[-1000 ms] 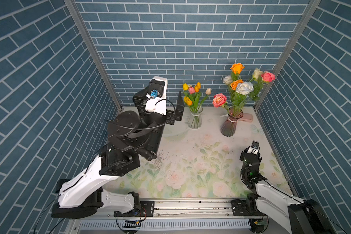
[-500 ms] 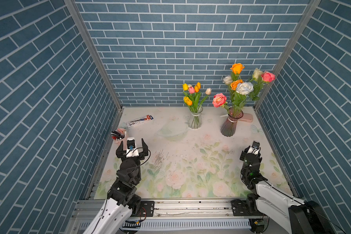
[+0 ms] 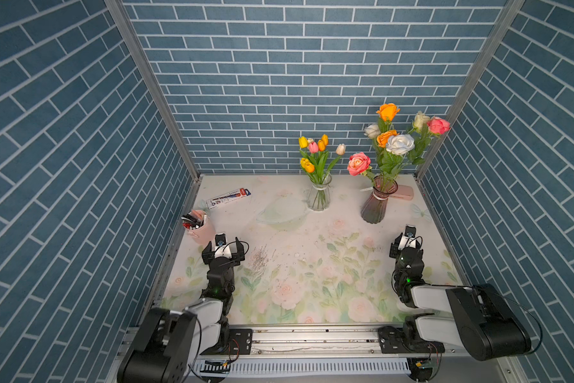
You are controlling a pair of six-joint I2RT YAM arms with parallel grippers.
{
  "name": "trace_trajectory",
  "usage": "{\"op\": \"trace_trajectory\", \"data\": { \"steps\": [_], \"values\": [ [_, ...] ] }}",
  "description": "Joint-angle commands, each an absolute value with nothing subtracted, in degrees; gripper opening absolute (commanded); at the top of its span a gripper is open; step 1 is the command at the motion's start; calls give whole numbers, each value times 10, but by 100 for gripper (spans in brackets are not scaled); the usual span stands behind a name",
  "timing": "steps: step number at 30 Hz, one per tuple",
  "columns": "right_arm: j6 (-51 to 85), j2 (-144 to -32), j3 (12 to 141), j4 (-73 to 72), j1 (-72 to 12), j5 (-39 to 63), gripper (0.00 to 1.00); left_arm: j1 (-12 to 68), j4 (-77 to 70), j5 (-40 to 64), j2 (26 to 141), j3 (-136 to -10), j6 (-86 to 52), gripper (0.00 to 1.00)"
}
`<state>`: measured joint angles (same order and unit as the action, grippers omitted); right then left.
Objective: Arrange the flowers in different vases according to their variety
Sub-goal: Reset both arms
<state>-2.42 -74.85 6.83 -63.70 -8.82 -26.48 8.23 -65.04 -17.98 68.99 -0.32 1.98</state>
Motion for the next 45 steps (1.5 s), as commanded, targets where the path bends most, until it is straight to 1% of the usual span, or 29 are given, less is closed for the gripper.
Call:
{"op": "trace_trajectory", "data": {
  "steps": [1,2,4,5,6,7,8,9,10,11,13,15,16,17,45],
  "values": [
    [-7,-757,96,-670,-42,-150,39,54,-807,-93,749,-27,15,94],
    [13,-765,84,-706,-28,-128,39,54,-798,-76,778,-42,21,92],
    [33,-818,39,-835,-11,-105,39,54,-860,-46,857,-47,38,88],
    [35,-848,21,-899,-1,-78,40,53,-874,-49,872,-52,34,87],
    [38,-871,17,-924,1,-77,40,48,-801,-38,845,-68,33,87],
    [35,-879,22,-934,2,-66,41,43,-786,-17,849,-80,38,87],
    [31,-859,43,-857,2,-59,41,39,-788,-15,865,-91,29,88],
    [24,-866,67,-821,2,-45,41,28,-731,-12,859,-114,19,89],
    [5,-878,102,-779,0,-5,41,11,-724,8,865,-124,1,91],
    [-19,-876,136,-705,-9,17,43,2,-718,18,864,-126,-3,95],
    [-24,-878,133,-717,-17,14,45,4,-717,13,864,-127,-2,100],
    [-24,-878,133,-718,-17,13,58,4,-719,12,865,-126,-2,100],
    [-24,-879,133,-720,-17,14,95,4,-718,11,864,-125,-2,100],
    [-24,-878,132,-720,-17,13,100,4,-718,11,864,-126,-3,100],
    [-24,-876,129,-724,-18,13,100,4,-718,11,865,-127,-2,100]
  ]
}}
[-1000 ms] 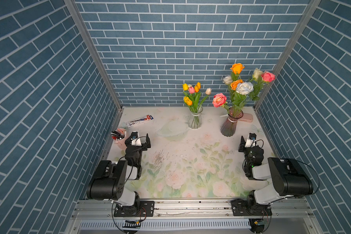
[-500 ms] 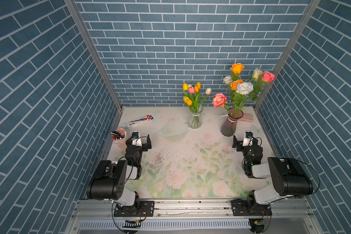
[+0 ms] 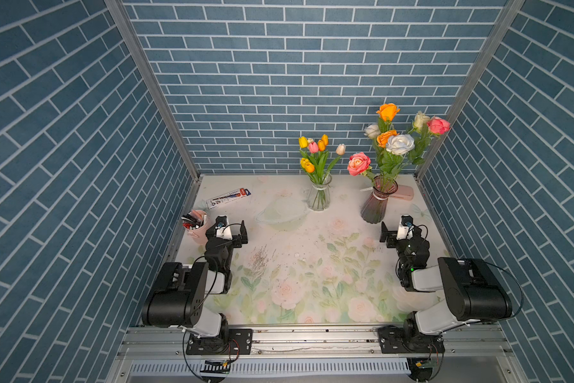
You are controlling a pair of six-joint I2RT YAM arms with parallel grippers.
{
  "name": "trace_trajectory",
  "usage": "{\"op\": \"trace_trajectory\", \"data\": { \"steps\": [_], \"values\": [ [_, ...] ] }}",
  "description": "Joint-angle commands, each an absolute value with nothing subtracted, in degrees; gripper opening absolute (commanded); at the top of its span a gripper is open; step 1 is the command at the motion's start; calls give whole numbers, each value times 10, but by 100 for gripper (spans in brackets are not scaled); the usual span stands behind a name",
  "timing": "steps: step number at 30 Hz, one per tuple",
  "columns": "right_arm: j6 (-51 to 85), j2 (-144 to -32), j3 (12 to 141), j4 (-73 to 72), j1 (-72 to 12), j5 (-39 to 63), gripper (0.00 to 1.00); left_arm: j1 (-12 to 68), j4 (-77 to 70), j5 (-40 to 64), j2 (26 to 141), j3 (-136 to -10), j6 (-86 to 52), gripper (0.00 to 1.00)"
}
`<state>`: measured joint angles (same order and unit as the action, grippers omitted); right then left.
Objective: Arrange the flowers in different vases according to their variety
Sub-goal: Reset both arms
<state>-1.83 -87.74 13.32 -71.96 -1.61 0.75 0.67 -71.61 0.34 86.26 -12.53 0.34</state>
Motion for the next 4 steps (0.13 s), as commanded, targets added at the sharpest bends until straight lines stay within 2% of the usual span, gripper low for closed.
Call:
{"op": "trace_trajectory", "data": {
  "steps": [1,4],
  "values": [
    [-24,-876,130,-724,-17,13,100,5,-718,12,865,-126,-3,100],
    [-24,-877,129,-723,-17,13,100,4,-718,11,865,-126,-3,100]
  ]
}}
